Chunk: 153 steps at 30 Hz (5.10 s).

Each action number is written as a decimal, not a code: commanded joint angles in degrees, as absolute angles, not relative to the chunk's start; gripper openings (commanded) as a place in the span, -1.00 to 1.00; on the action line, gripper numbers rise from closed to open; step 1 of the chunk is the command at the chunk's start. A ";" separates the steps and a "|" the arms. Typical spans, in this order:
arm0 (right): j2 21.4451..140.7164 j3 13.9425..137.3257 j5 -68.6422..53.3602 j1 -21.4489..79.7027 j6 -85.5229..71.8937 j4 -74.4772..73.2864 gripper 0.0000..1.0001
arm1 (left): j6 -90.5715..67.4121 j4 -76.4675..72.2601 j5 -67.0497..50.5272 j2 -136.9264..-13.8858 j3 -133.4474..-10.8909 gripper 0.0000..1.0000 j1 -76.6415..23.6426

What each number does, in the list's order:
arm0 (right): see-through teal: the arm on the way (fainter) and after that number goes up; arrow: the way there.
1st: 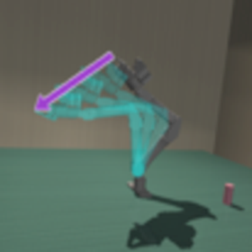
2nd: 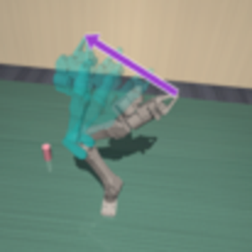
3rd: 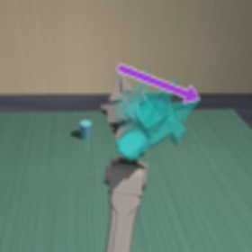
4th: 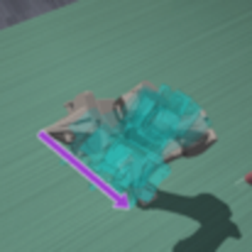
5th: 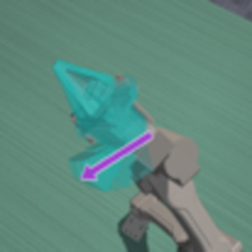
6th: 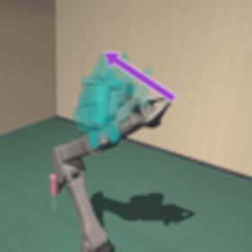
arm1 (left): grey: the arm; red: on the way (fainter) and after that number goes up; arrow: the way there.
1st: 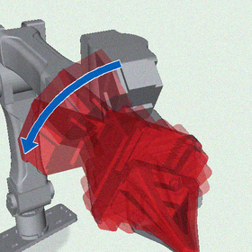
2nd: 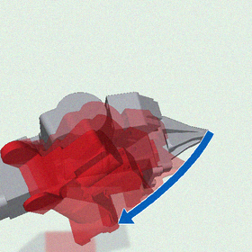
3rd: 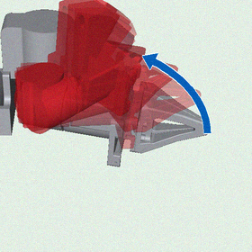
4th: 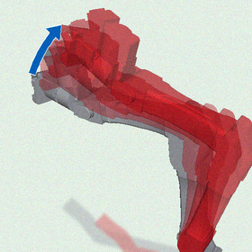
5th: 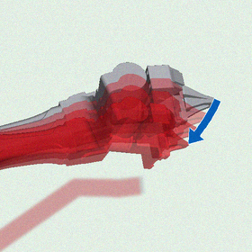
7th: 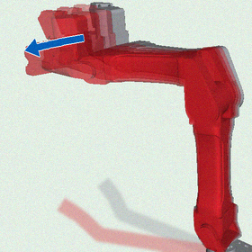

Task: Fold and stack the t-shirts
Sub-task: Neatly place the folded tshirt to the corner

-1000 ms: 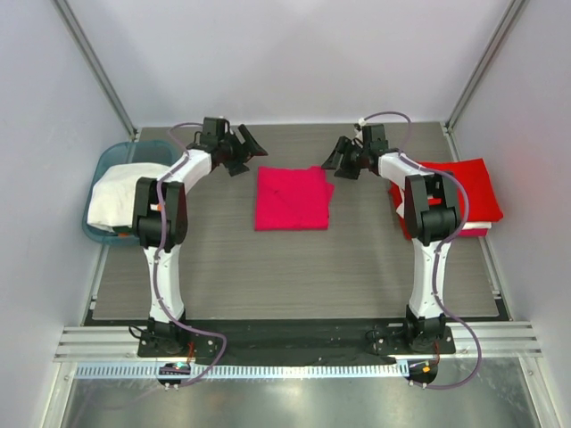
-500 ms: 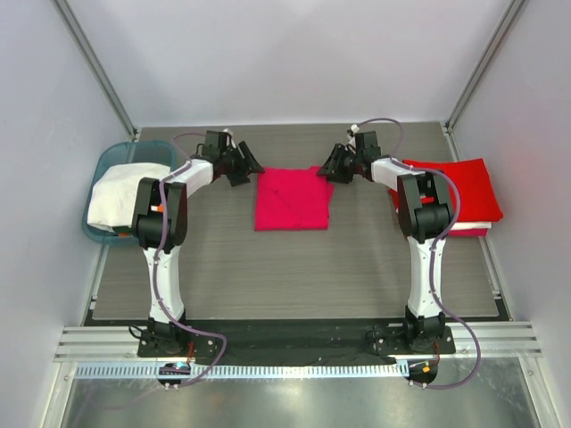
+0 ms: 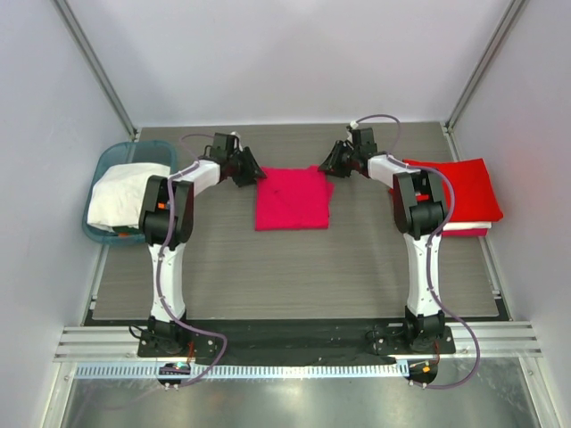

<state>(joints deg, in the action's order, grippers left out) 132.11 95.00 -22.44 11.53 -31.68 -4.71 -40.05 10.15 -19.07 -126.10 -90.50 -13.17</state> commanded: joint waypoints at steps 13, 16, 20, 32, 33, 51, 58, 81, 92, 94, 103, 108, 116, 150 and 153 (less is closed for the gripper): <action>135.97 97.29 -20.56 11.69 -31.64 -7.29 -0.84 | -40.87 11.60 -15.47 -130.60 -96.41 0.01 -13.18; 136.14 97.21 -20.57 11.78 -31.64 -7.12 -0.86 | -41.13 11.86 -15.03 -131.31 -97.38 0.00 -13.18; 136.41 97.12 -20.92 11.69 -31.73 -7.12 -0.87 | -42.01 12.04 -15.47 -133.32 -99.57 -0.11 -13.18; 134.22 96.34 -23.73 11.69 -33.49 -4.93 -0.97 | -43.16 12.04 -13.89 -131.93 -100.82 -1.00 -13.53; 132.38 94.15 -24.17 11.78 -33.92 -2.83 -0.98 | -42.72 11.95 -13.10 -130.71 -100.11 -1.00 -13.80; 93.01 68.04 -19.16 9.06 -35.07 6.24 -0.98 | -35.60 0.53 -3.01 -98.89 -80.16 -0.99 -25.55; 73.23 67.58 -9.50 3.45 -33.49 -6.04 -0.97 | -34.28 -2.72 3.51 -90.27 -80.06 -1.00 -36.01; 74.08 96.59 13.63 -26.89 -20.31 -43.77 -0.98 | -22.86 -11.95 26.09 -120.29 -117.92 -0.99 -69.51; 82.44 99.40 8.53 -34.01 -20.21 -42.54 -0.98 | -22.68 -9.92 28.29 -135.08 -135.96 -0.99 -70.49; 83.84 99.49 7.74 -34.01 -20.65 -41.67 -0.98 | -22.94 -11.24 28.56 -135.87 -135.97 -1.00 -70.31; 88.77 103.97 7.82 -34.01 -20.57 -41.05 -0.98 | -32.60 -12.39 25.05 -139.74 -139.30 -0.99 -65.83; 91.40 104.76 7.12 -34.10 -20.74 -40.61 -0.98 | -34.28 -14.24 25.05 -141.59 -139.57 -0.99 -64.60; 93.86 104.33 5.54 -34.10 -22.94 -37.27 -0.98 | -39.37 -16.87 24.69 -146.16 -143.43 -1.00 -62.67; 102.41 104.69 4.66 -20.85 -23.55 -26.27 0.57 | -32.78 -25.31 24.97 -126.50 -109.49 0.99 -49.22; 96.97 100.03 4.13 -17.50 -23.12 -26.11 0.57 | -34.89 -21.65 24.78 -116.33 -101.10 0.99 -47.55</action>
<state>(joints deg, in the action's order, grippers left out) 105.95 102.21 2.83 -21.10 -24.10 -28.27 -35.35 -22.52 25.34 -128.20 -105.69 -48.60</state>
